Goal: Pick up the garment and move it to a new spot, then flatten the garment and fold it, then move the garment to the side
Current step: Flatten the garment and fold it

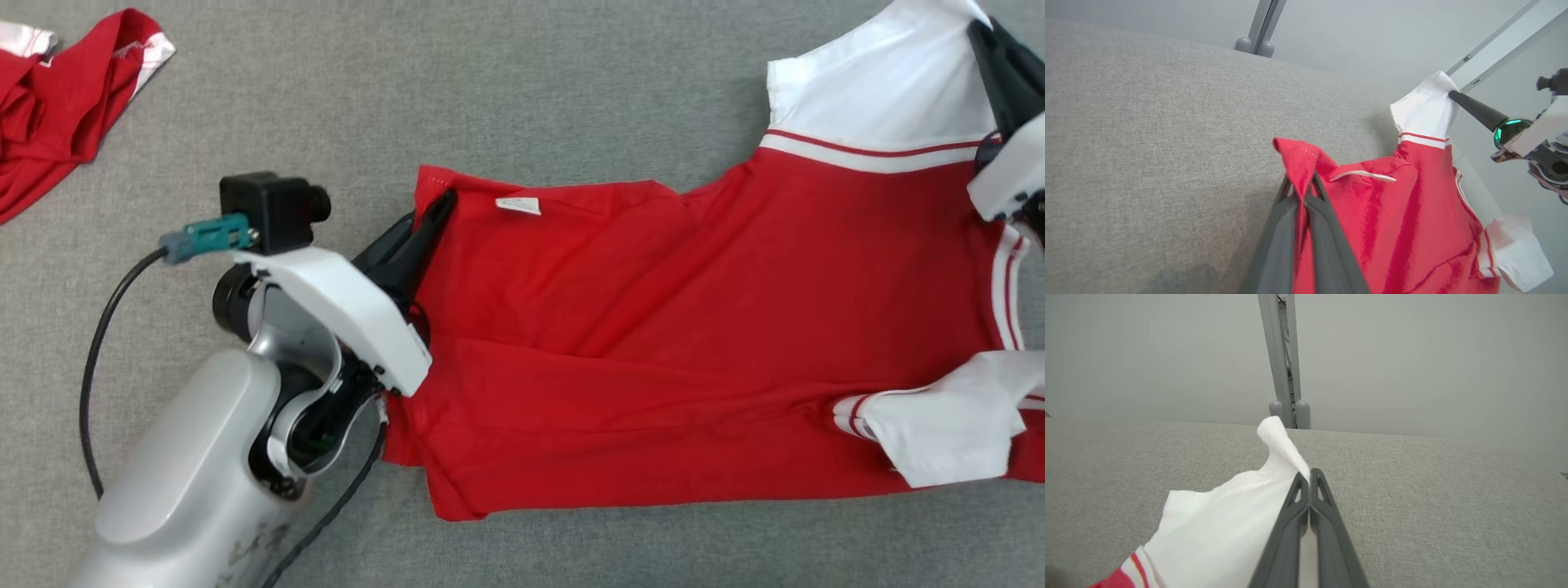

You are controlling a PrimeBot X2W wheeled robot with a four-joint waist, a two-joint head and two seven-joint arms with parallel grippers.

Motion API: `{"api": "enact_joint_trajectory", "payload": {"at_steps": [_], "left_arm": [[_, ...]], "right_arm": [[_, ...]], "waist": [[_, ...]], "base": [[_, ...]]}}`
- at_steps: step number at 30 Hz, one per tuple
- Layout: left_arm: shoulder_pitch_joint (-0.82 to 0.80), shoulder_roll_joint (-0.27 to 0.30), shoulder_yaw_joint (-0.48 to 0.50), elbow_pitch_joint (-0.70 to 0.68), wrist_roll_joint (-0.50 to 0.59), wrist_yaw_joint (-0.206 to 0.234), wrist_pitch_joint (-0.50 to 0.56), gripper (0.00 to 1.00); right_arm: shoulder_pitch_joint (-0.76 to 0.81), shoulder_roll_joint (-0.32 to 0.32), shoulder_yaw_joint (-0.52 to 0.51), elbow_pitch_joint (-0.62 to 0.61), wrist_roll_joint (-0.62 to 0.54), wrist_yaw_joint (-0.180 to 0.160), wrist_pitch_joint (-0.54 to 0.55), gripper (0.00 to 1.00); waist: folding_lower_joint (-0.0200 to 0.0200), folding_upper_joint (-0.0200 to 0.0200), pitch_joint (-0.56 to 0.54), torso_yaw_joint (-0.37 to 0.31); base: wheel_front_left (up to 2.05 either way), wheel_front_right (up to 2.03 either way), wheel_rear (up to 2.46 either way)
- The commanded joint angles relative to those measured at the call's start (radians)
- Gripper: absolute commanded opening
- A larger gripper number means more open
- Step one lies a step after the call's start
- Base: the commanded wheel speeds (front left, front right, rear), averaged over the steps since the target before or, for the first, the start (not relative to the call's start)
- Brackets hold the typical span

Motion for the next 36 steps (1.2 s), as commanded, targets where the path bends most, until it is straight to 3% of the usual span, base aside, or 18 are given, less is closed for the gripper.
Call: {"api": "enact_joint_trajectory", "payload": {"at_steps": [1,7,12,17,21,36], "left_arm": [[0.017,0.009,0.007,-0.014,-0.003,0.007,-0.007,0.00],[0.107,0.032,0.037,-0.099,-0.020,0.040,-0.039,0.00],[0.209,0.027,0.055,-0.145,-0.048,0.064,-0.079,0.00],[0.339,0.017,0.086,-0.173,-0.098,0.082,-0.130,0.00],[0.405,-0.009,0.106,-0.187,-0.143,0.069,-0.164,0.00],[0.498,0.014,0.140,-0.295,-0.179,0.098,-0.172,0.00]], "right_arm": [[0.023,-0.009,-0.003,-0.017,0.013,0.000,-0.011,0.00],[0.174,-0.055,-0.049,-0.130,0.073,0.000,-0.064,0.00],[0.359,-0.054,-0.126,-0.234,0.106,0.000,-0.114,0.00],[0.545,0.006,-0.172,-0.332,0.104,0.000,-0.110,0.00],[0.636,0.056,-0.218,-0.363,0.076,0.000,-0.100,0.00],[0.791,0.151,-0.420,-0.511,-0.041,0.000,-0.040,0.00]], "waist": [[0.0000,0.0000,-0.012,-0.011],[0.0000,0.0000,-0.050,-0.037],[0.0000,0.0000,-0.097,-0.061],[0.0000,0.0000,-0.127,-0.097],[0.0000,0.0000,-0.145,-0.112],[0.0000,0.0000,-0.197,-0.123]], "base": [[0.00,0.00,0.00],[0.00,0.00,0.00],[0.00,0.00,0.00],[0.00,0.00,0.00],[0.00,0.00,0.00],[0.00,0.00,0.00]]}}
